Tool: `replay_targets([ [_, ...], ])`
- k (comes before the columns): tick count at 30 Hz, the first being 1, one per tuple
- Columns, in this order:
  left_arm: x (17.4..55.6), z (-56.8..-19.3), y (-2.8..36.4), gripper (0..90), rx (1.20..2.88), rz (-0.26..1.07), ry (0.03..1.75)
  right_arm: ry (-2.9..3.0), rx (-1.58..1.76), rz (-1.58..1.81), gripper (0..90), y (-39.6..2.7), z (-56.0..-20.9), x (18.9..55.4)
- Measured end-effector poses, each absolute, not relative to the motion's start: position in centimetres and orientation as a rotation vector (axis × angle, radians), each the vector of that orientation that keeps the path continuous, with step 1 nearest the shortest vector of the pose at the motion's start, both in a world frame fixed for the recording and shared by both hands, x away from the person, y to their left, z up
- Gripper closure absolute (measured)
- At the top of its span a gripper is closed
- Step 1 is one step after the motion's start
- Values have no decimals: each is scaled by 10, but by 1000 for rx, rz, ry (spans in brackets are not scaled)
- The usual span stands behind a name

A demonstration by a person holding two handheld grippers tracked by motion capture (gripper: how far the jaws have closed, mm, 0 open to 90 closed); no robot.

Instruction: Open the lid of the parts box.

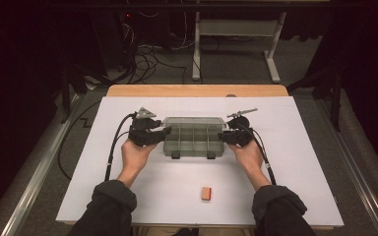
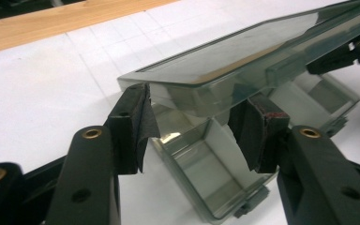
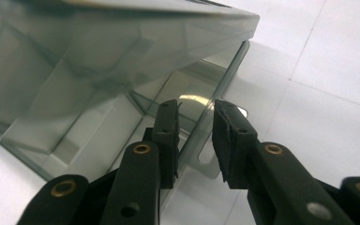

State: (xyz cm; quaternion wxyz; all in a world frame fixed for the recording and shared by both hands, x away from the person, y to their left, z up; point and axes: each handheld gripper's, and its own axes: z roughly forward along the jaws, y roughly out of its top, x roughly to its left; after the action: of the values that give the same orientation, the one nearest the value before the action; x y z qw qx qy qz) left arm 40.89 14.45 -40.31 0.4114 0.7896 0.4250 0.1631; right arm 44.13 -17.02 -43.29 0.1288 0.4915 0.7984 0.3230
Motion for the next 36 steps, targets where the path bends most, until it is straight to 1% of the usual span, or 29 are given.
replay_targets([
  [13,424,-398,147,508,1963,385,1088,2339,1440,933,728,-172,-432,445],
  [16,429,-398,146,551,1976,369,1099,2346,1437,936,732,-173,-432,445],
  [20,434,-397,144,582,1979,371,1102,2350,1438,936,732,-173,-432,446],
  [30,445,-401,147,607,1939,323,1131,2357,1420,924,733,-172,-432,445],
  [36,451,-399,145,616,1942,338,1137,2363,1424,929,733,-173,-432,446],
])
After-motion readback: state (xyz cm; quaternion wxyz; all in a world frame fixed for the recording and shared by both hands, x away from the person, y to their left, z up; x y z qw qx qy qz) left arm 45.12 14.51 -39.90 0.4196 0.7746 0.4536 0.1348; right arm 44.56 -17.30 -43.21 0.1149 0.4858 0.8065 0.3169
